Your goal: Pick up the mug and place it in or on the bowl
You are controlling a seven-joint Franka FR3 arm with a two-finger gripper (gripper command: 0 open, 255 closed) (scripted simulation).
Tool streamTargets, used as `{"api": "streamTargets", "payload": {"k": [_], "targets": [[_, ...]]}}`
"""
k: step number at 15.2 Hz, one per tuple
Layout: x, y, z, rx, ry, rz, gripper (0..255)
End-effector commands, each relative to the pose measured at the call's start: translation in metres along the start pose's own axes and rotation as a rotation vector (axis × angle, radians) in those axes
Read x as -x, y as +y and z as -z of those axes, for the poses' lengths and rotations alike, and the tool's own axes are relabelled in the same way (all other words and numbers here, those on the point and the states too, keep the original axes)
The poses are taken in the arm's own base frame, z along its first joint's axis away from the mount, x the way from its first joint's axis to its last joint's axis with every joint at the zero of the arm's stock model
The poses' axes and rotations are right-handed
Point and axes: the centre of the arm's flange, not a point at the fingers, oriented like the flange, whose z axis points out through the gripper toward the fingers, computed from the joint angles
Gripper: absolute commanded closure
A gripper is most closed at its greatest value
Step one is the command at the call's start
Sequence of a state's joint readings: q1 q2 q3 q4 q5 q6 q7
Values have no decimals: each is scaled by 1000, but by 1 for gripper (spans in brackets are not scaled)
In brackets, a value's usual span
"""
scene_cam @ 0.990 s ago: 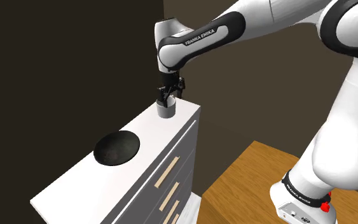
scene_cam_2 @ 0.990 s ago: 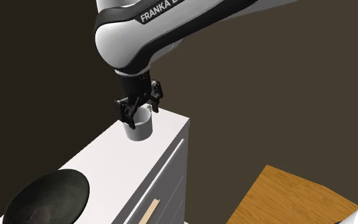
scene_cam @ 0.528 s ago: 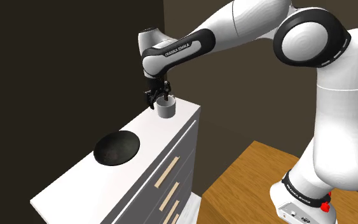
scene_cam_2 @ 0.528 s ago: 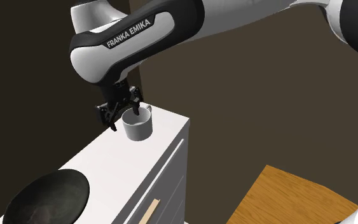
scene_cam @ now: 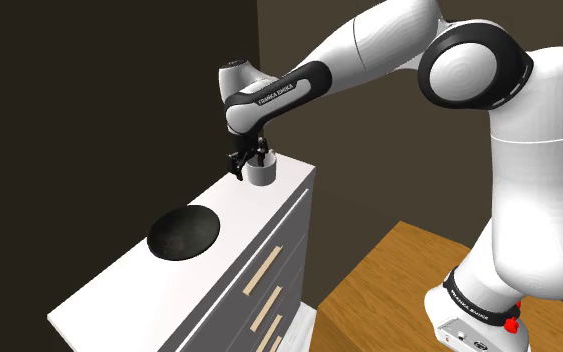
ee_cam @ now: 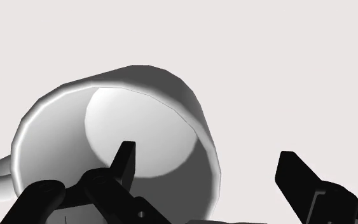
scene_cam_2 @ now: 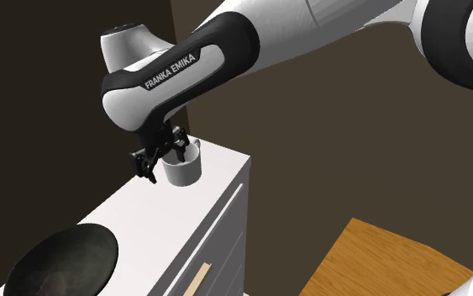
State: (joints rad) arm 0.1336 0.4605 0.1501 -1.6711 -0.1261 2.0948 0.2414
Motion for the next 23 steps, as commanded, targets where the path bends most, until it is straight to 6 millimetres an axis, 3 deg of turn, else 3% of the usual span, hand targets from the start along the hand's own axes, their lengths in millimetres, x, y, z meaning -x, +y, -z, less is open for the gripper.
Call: {"api": "streamTargets", "payload": {"k": [1, 6, 7, 16, 23], "targets": [[0, 0, -2, 0, 1, 0, 0], [0, 0, -2, 0, 1, 0, 0], [0, 0, -2, 0, 1, 0, 255], [0, 0, -2, 0, 1, 0, 255], [0, 2, 35, 0, 1, 0, 255]]}}
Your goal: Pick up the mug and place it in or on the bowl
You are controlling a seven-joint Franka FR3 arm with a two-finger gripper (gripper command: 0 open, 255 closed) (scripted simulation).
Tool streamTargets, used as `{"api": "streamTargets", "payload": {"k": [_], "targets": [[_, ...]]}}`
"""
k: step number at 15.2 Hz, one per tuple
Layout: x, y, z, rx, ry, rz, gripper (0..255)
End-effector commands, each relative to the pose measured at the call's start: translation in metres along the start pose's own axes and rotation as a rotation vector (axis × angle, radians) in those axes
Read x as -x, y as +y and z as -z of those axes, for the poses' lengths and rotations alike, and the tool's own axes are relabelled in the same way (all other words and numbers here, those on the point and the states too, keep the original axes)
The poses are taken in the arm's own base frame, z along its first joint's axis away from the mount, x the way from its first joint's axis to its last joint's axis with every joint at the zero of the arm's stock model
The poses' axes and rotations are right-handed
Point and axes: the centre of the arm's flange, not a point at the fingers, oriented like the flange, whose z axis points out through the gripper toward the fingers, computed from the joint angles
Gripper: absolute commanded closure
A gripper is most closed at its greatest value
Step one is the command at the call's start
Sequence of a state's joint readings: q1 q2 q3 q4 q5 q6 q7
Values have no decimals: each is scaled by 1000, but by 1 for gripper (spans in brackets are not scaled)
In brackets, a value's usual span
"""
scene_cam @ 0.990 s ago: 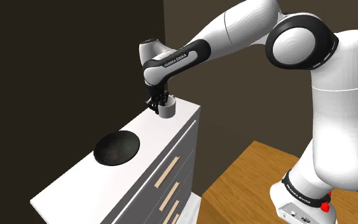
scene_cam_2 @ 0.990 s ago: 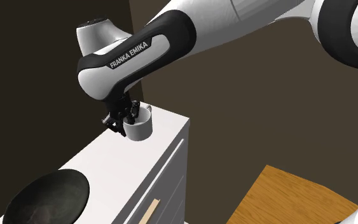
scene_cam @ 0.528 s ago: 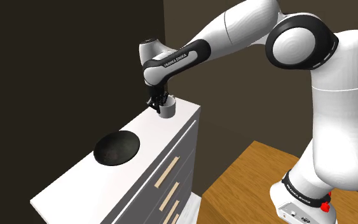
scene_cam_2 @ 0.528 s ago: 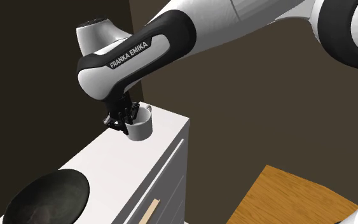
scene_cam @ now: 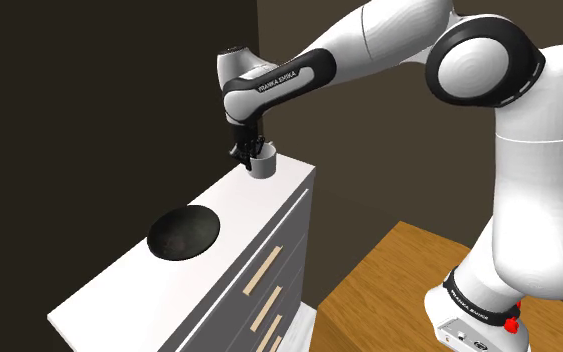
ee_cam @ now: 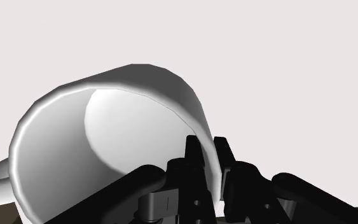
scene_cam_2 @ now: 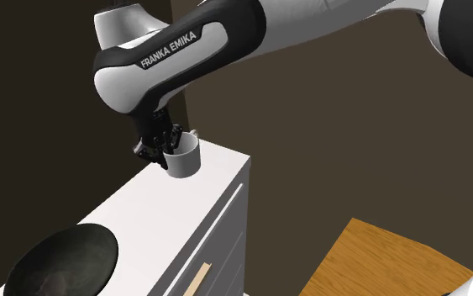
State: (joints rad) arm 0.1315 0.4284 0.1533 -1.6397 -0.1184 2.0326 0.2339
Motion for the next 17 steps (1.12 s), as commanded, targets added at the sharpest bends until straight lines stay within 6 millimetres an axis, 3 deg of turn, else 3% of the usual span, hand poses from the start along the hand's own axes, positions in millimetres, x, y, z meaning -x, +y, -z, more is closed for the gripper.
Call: {"api": "streamTargets", "payload": {"k": [1, 16, 17], "targets": [[0, 0, 10, 0, 0, 0, 255], [1, 4, 89, 0, 0, 0, 255], [3, -9, 90, 0, 0, 0, 255]]}}
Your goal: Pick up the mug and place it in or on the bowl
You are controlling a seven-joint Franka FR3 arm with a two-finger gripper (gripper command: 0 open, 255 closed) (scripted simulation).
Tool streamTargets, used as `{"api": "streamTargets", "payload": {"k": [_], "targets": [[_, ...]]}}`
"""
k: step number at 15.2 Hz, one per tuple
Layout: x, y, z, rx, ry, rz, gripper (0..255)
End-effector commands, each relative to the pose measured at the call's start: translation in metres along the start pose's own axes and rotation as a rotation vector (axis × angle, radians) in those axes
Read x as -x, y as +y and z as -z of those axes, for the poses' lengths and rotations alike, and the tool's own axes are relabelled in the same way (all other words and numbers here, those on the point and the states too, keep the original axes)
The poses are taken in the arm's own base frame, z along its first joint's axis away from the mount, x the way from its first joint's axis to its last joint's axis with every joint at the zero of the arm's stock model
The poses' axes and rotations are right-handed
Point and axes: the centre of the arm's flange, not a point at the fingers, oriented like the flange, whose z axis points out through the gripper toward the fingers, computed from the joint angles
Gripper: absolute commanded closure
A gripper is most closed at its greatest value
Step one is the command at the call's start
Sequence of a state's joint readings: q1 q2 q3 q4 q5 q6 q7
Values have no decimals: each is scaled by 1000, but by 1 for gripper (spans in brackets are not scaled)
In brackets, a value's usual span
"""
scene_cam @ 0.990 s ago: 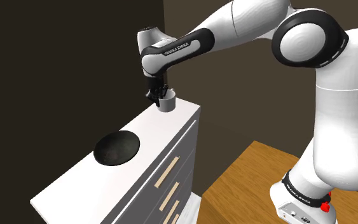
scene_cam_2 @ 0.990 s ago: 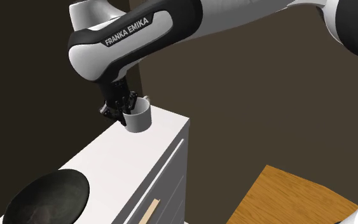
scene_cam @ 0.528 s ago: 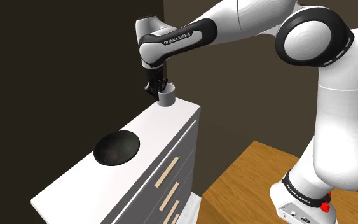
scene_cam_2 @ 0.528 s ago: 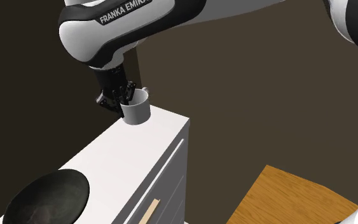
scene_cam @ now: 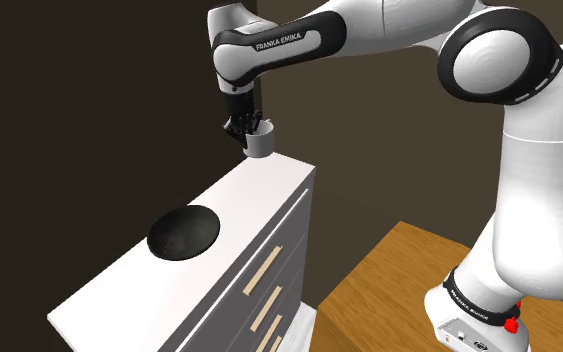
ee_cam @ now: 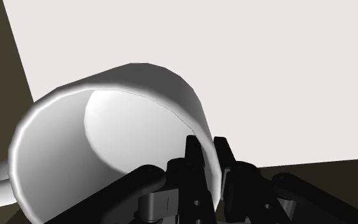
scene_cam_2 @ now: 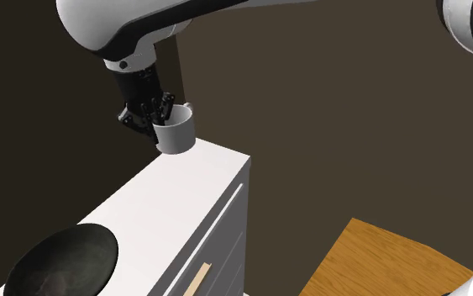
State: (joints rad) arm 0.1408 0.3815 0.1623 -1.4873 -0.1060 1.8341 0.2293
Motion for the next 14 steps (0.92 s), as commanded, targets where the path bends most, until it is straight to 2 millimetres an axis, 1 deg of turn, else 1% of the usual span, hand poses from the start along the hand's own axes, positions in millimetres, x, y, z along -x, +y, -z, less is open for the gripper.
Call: {"api": "streamTargets", "payload": {"k": [1, 14], "targets": [[4, -19, 5, 0, 0, 0, 255], [29, -188, 18, 0, 0, 0, 255]]}}
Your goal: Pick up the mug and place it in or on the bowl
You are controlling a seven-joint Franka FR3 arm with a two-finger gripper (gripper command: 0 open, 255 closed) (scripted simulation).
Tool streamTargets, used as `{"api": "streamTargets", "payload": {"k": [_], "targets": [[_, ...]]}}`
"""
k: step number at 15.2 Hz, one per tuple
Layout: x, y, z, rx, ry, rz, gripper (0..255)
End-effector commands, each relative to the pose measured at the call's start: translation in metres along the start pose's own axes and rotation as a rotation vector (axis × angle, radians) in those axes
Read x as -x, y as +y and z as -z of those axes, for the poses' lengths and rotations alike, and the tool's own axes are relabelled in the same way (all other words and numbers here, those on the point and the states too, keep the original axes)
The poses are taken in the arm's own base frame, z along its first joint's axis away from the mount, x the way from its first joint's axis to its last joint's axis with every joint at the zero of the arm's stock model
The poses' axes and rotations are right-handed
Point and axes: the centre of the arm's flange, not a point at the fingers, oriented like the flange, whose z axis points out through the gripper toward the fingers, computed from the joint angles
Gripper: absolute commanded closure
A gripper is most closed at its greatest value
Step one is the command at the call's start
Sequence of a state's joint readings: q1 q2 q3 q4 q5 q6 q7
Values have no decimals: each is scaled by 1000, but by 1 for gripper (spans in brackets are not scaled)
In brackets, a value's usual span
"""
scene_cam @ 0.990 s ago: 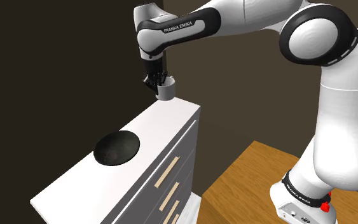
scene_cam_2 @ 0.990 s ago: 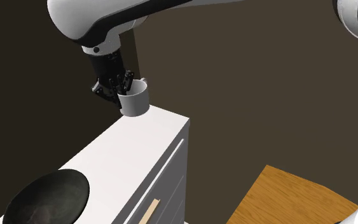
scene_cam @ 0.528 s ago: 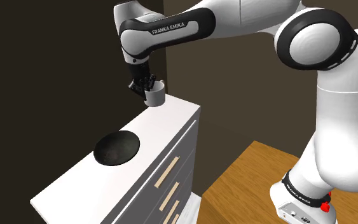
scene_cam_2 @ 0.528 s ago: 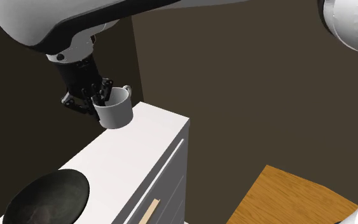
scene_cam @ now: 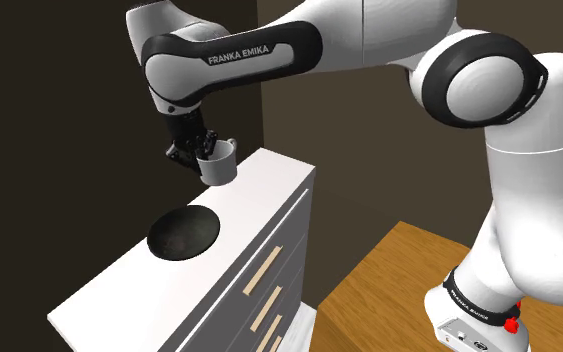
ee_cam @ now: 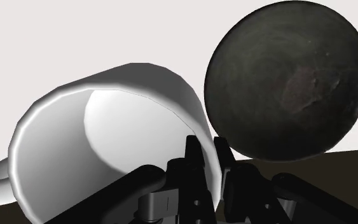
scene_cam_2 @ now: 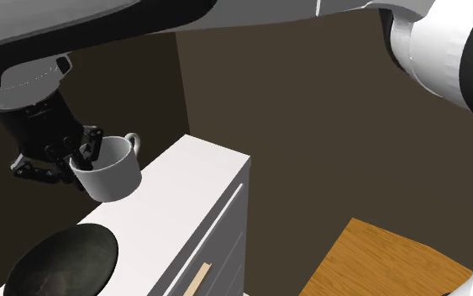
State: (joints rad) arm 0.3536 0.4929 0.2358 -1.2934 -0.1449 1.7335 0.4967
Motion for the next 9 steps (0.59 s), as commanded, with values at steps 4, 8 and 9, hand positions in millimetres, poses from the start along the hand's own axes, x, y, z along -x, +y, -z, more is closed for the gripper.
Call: {"api": "streamTargets", "payload": {"k": [4, 8, 9], "targets": [[10, -68, 3, 0, 0, -1, 255], [17, -120, 8, 0, 0, -1, 255], [18, -127, 8, 0, 0, -1, 255]]}}
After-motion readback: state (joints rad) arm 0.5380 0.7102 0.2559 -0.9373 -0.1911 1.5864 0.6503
